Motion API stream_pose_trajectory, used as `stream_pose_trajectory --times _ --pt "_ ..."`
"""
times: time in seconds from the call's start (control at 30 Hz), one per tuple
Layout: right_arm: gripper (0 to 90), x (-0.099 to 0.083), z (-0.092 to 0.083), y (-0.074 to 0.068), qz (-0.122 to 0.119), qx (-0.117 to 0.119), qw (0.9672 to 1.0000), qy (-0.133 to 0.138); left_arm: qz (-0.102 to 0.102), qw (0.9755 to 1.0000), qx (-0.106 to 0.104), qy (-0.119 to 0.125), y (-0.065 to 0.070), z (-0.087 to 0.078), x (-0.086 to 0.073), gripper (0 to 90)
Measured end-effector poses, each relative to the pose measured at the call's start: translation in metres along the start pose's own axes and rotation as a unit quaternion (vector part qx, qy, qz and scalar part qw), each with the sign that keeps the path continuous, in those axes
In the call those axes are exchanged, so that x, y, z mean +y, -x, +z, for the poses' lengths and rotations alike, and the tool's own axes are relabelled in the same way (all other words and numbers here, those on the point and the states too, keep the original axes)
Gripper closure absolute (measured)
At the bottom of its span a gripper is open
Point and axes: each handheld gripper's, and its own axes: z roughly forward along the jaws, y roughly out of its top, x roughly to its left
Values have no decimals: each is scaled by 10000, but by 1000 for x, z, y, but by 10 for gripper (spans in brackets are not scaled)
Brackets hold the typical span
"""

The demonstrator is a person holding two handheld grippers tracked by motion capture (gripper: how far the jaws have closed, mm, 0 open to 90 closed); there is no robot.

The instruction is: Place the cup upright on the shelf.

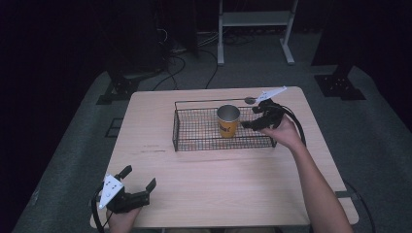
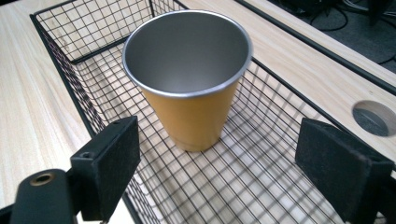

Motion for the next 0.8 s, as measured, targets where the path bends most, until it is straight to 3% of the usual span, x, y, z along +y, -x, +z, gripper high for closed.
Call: stream_pose_trajectory --times 0.37,0.8 --pt "130 -24 -25 5 253 80 9994 201 50 10000 -13 2 2 1 0 1" --pt "130 -45 -39 -2 303 82 9988 368 60 10000 -44 11 2 -1 0 1"
